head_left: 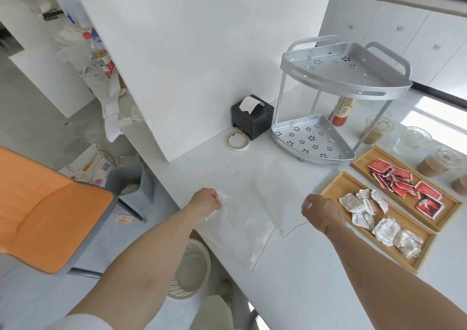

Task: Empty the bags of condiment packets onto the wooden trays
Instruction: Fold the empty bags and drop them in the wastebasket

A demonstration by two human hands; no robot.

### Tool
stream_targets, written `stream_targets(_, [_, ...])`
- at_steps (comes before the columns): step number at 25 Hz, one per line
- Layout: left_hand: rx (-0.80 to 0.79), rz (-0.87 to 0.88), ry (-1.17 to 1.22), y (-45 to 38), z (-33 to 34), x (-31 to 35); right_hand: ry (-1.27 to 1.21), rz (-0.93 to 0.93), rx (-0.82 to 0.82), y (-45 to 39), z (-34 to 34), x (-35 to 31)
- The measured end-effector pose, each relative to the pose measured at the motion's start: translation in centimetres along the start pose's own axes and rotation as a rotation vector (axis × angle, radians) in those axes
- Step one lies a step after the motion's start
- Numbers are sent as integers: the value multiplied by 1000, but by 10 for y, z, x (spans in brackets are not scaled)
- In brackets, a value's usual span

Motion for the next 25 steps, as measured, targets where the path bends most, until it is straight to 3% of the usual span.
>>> stream_targets(13, [219, -116, 183, 78, -60, -78, 27, -237, -33, 31, 21, -106])
stream_targets(20, [296, -291, 258, 126, -93, -218, 78, -398, -125, 70, 101, -224])
stream_targets(25, [259, -371, 356, 154, -85, -315, 140, -487, -208, 112, 178, -299])
Point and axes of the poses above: each hand's wrist, its own y-axis away from the middle knuckle, its own z-axis out of the palm, x = y × z, the point moved 10 cm from there along -y, towards the middle knuckle, and after that the axes turned 13 degrees about -y, right-handed, at the moved point
